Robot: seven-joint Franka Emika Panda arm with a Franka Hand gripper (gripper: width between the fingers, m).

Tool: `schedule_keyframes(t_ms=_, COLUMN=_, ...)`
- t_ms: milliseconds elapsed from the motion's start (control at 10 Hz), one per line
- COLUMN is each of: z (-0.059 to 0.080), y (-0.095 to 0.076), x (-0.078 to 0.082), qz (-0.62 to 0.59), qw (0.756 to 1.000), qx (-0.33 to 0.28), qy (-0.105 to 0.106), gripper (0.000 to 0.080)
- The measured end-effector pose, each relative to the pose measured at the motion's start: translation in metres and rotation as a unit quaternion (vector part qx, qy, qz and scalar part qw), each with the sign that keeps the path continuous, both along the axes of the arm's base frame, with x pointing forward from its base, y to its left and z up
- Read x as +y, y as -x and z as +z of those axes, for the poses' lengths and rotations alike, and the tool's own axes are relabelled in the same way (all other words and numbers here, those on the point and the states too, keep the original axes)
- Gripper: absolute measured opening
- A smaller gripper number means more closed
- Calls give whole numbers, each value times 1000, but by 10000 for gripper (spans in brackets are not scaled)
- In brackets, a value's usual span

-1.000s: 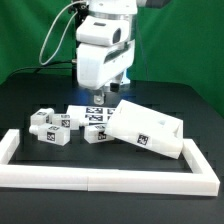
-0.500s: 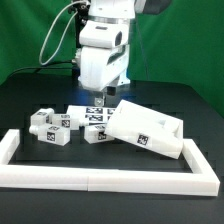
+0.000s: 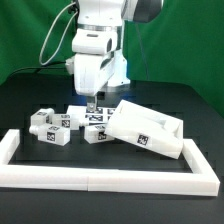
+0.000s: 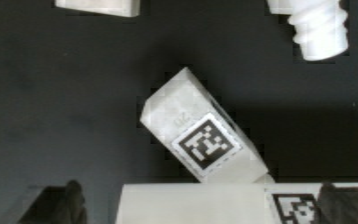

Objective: Assemble one leg

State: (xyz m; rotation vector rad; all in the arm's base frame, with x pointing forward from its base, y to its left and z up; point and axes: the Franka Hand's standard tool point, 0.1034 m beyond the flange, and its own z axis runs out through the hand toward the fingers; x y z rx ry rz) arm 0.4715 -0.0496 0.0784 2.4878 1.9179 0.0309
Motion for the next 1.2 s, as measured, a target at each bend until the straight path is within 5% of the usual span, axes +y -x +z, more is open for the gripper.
schedule_keyframes(t_ms=400, z=-37, y=17, x=-4, qz=-1, qw=1000, qx=14, qy=-4, gripper=650)
schedule_keyframes(t_ms=800, z=-46, y=-1, x=-7, qz=-3, qw=1000, qx=9, qy=-6, gripper=650)
schedule_keyframes(t_ms=1200, z=-59, y=3, x=2, qz=-1, qw=1000, qx=15, qy=-10, gripper=650)
